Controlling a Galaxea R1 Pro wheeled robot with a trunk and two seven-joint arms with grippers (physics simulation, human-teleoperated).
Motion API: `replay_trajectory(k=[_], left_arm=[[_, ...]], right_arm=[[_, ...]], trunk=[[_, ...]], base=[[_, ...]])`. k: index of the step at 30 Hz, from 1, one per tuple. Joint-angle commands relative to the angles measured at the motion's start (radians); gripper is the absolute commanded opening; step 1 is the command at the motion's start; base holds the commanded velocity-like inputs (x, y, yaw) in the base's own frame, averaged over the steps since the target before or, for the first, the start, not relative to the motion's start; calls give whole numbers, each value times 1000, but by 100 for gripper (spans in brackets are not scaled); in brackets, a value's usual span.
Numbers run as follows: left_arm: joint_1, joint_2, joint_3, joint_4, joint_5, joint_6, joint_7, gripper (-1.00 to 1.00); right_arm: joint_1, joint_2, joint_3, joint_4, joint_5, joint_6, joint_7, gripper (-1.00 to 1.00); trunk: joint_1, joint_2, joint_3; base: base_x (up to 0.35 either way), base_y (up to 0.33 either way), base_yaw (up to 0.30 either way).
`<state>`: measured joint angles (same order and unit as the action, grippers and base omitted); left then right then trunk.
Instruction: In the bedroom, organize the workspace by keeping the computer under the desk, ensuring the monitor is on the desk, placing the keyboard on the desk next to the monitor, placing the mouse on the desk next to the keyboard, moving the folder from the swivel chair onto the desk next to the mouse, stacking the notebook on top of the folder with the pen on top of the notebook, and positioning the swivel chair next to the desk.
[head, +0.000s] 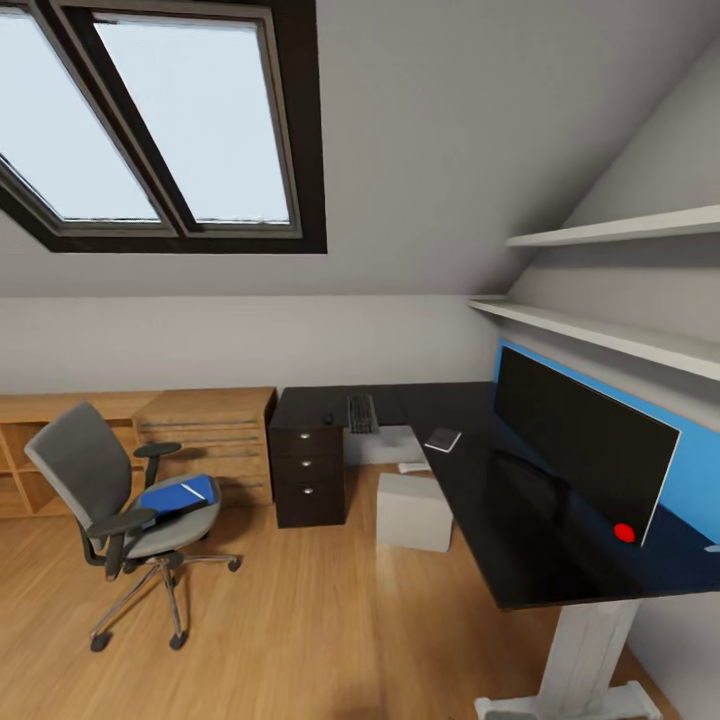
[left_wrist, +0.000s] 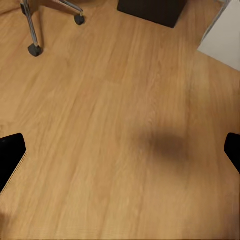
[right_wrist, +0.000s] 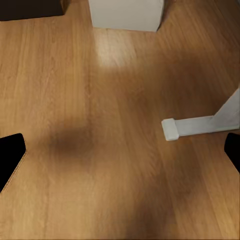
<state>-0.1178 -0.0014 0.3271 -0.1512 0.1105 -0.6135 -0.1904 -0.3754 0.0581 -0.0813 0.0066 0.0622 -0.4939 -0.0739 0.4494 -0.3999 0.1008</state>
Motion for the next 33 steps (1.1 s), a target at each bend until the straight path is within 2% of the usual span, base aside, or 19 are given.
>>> replay_trajectory(k=[1, 15, 33], left_arm=[[0, 0, 3, 1, 11, 0, -10, 100], [0, 0, 3, 1, 11, 0, -10, 100], [0, 0, 3, 1, 11, 0, -11, 100]], right_arm=[[0, 0, -8, 1, 7, -3, -3, 100], [0, 0, -8, 1, 7, -3, -3, 100], [0, 0, -9, 0, 8, -3, -3, 100]], trunk=[[1, -1, 0], [1, -1, 0], [1, -1, 0]], base=[[292, 219, 3], [298, 200, 1], [330, 67, 0]])
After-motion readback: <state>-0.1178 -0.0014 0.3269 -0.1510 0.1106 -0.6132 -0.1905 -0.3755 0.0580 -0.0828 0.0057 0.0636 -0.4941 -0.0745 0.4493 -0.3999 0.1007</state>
